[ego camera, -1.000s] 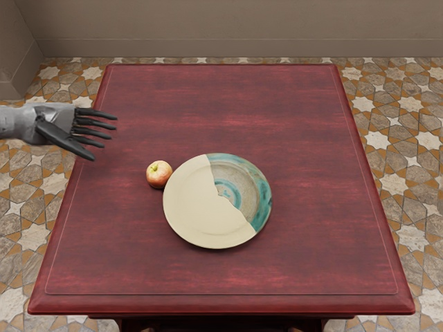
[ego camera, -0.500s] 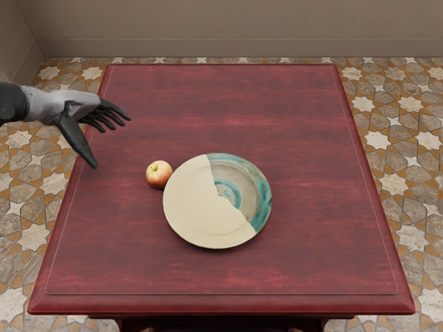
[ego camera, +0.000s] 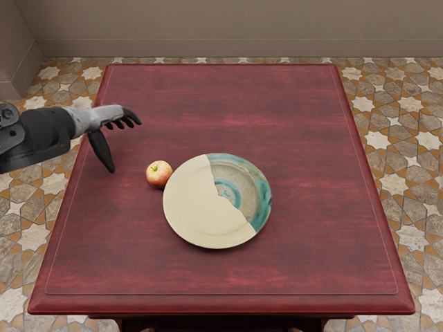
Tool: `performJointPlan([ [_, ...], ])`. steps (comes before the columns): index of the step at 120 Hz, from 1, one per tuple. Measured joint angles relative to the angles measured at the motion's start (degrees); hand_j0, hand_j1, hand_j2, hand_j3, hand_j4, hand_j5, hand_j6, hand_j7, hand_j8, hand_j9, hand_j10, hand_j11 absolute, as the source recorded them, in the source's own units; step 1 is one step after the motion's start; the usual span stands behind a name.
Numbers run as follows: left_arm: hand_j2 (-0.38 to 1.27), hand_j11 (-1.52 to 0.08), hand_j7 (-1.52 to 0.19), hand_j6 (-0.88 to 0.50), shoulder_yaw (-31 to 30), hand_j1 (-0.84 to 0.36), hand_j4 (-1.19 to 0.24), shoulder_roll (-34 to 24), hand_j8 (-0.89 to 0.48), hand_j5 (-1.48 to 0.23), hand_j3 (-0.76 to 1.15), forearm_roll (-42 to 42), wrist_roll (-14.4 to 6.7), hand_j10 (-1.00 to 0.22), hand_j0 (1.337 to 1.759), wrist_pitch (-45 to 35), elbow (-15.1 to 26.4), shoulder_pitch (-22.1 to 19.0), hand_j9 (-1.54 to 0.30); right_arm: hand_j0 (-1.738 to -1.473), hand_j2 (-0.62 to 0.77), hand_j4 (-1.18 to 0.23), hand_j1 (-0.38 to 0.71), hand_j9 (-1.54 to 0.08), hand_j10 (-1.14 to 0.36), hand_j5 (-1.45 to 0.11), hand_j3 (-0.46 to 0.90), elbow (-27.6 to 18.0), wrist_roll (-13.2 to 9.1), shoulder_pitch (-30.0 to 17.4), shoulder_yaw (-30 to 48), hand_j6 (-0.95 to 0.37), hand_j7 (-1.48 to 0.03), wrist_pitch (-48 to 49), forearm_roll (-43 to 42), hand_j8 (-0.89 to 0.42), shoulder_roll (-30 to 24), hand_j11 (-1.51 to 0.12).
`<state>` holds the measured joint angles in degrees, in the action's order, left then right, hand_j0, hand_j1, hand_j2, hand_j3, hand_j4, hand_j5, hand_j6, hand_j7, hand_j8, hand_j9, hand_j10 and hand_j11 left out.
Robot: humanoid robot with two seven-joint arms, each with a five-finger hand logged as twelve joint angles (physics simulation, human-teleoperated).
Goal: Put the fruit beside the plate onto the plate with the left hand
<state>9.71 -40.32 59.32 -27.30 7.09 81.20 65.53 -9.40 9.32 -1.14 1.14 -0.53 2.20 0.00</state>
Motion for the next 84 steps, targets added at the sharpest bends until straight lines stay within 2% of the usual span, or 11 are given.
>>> performJointPlan([
  [26,0.05,-0.32,-0.32,-0.25,-2.38,0.06,-0.25,-0.24,-0.25,-0.32,0.0,0.41,-3.71,-0.25,1.658,-0.72,5.27,-0.58,-0.32,-1.658,0.0,-0.02,-0.32,-0.03,-0.02,-0.03,0.0,0.07,0.0,0.0,0.0,-0.02,-0.03,0.0,0.0,-0.02,0.0,-0.03],
  [51,0.05,-0.32,-0.32,-0.25,-2.69,0.06,-0.25,2.87,-0.25,-0.32,0.0,0.49,-6.57,-0.25,1.658,-1.99,7.42,0.06,-0.32,-1.658,0.0,-0.02,-0.32,-0.03,-0.02,-0.03,0.0,0.08,0.02,0.0,0.0,-0.02,-0.03,0.0,-0.01,-0.02,0.0,-0.03],
  [84,0.05,-0.32,-0.32,-0.25,-2.74,0.06,-0.25,6.61,-0.25,-0.32,0.0,1.03,-7.62,-0.25,1.658,-2.85,7.37,0.8,-0.32,-1.658,0.0,-0.02,-0.32,-0.03,-0.02,-0.03,0.0,0.08,0.06,-0.03,0.0,-0.02,-0.03,0.0,-0.07,-0.02,0.0,-0.03],
])
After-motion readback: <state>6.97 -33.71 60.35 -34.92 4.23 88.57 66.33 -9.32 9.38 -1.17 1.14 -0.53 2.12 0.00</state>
